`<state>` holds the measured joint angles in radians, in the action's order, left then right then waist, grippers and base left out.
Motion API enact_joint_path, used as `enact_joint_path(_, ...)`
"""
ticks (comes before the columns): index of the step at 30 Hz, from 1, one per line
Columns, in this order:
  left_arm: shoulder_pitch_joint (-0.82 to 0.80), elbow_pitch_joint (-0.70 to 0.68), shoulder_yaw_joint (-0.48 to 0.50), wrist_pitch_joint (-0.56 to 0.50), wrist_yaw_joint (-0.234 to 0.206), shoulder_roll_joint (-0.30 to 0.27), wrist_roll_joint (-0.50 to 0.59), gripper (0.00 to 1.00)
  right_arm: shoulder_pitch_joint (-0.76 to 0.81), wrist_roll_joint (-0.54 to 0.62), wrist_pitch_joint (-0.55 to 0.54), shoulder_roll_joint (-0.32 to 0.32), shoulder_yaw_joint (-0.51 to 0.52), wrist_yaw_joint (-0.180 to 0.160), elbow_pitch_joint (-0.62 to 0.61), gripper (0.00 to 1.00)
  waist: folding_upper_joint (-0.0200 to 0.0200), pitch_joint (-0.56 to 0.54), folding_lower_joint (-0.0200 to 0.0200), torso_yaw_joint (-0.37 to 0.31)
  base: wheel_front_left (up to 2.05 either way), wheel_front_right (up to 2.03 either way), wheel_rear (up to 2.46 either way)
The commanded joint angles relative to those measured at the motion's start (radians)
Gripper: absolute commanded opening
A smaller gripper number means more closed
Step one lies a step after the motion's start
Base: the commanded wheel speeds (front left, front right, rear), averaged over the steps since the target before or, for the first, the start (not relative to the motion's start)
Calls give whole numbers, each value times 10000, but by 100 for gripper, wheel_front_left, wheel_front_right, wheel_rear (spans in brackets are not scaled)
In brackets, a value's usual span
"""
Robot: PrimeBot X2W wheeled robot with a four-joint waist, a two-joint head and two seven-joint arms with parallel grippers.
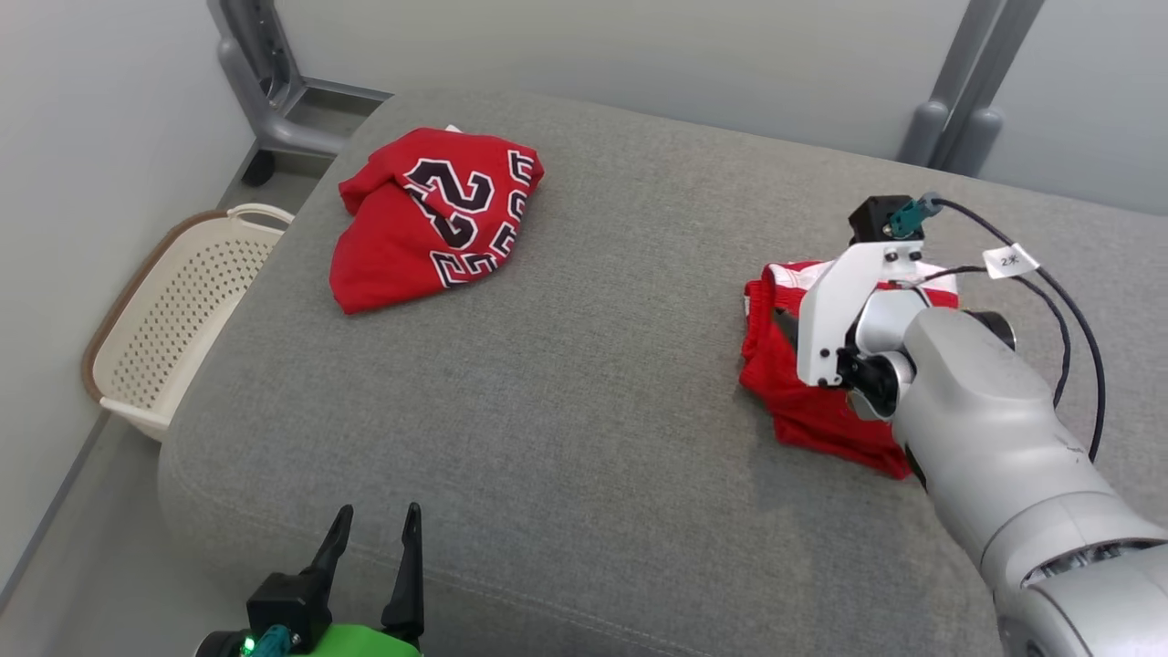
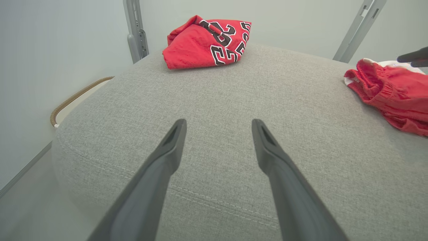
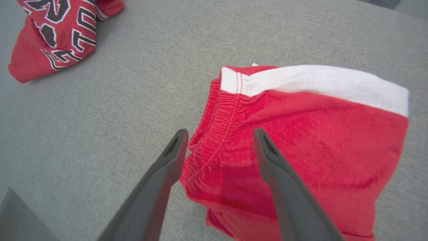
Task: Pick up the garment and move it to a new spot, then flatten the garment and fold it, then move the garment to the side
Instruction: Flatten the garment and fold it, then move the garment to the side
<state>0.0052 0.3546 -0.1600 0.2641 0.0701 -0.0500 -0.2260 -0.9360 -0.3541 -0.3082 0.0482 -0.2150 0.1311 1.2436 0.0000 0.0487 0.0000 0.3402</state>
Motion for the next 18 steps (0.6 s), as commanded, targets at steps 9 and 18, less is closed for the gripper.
enact_joint_path(9, 259, -205, 81, 5, -4, -18, 136, 100, -386, 1342, -44, 810, 2321, -5, 478, 100, 0, -166, 0, -822, 0, 0, 0)
enact_joint_path(18, -97, -271, -97, 5, 2, -17, 49, 100, 156, 2820, -363, 866, 4668, -5, 485, 100, 0, 428, 0, -742, 0, 0, 0)
